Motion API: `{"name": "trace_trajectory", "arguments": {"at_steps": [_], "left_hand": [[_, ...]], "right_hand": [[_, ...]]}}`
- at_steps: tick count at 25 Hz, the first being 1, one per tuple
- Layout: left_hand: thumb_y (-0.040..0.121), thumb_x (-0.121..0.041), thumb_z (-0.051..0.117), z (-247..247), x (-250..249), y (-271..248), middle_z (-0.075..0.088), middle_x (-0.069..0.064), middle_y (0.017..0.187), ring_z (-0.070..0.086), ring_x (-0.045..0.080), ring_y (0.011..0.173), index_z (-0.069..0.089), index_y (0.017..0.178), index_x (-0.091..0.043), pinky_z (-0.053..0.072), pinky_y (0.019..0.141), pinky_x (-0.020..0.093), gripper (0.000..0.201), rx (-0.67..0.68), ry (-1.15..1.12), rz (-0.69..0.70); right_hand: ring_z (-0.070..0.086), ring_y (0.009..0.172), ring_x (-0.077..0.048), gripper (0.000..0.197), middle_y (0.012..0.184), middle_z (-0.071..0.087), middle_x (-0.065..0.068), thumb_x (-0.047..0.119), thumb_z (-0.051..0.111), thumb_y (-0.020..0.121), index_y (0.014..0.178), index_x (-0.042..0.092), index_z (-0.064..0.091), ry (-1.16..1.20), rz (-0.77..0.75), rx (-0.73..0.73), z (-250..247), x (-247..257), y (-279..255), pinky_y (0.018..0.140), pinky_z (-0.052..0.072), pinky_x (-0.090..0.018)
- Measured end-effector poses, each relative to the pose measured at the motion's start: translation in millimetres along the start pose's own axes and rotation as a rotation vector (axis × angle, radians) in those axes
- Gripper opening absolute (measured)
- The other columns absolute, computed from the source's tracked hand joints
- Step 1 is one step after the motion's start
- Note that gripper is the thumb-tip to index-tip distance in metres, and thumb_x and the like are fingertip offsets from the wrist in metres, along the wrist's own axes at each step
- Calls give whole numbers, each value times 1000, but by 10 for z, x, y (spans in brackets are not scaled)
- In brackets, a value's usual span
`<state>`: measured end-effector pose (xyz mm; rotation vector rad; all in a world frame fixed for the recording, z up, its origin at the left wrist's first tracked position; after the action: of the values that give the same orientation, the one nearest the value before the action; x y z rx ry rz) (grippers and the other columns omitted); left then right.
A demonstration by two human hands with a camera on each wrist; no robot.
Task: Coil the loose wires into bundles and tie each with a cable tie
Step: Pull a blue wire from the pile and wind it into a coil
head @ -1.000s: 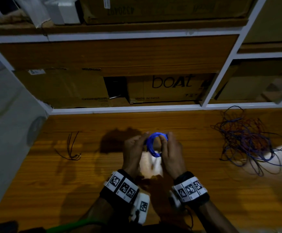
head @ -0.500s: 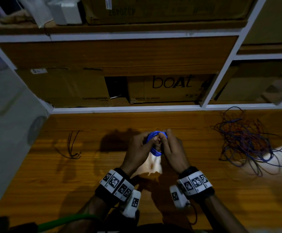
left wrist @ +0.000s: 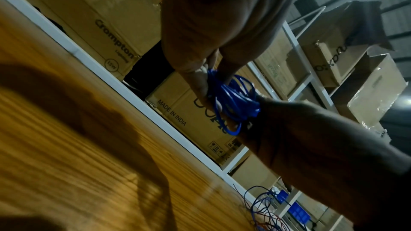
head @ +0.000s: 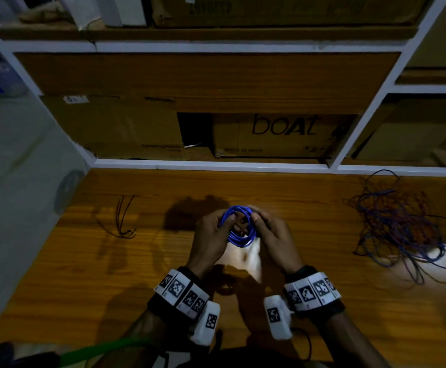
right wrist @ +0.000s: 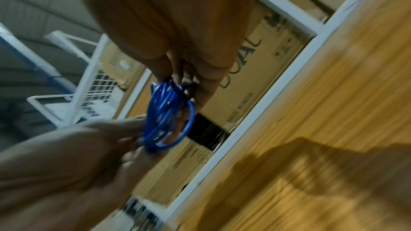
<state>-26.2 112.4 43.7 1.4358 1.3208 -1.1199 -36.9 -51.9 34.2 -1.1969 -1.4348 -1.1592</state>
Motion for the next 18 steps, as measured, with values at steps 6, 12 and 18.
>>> {"name": "trace_trajectory", "arguments": {"at_steps": [6, 12, 18], "left_hand": [[102, -22, 55, -67, 51, -4, 74, -4, 88, 69, 2, 79, 74, 110, -14, 54, 68, 16, 22, -124, 243, 43], [103, -29, 54, -154, 114, -115, 71, -4, 80, 68, 6, 74, 71, 109, -18, 55, 69, 26, 22, -69, 148, -31], [105, -51, 37, -440, 194, -166, 63, 0, 80, 61, 15, 72, 62, 113, -23, 47, 70, 35, 38, 36, -8, -173]], "right_hand": [[62, 108, 3, 27, 117, 66, 16, 50, 45, 102, 126, 44, 56, -195, -55, 68, 218, 114, -1, 91, 50, -19], [65, 83, -3, 30, 100, 68, 8, 35, 39, 108, 128, 26, 59, -326, -104, 26, 335, -41, 57, 74, 56, -30], [66, 74, -4, 26, 95, 72, 4, 18, 50, 104, 125, 20, 65, -343, -171, 70, 627, -32, 203, 66, 57, -28]]}}
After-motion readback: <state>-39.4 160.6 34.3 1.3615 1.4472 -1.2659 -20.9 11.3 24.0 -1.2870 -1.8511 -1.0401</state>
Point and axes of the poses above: each hand's wrist, its own y-axis towards the middle knuckle, its own z-axis out of the palm, x = y × z, the point moved 1 cm from there along y, towards the middle knuckle
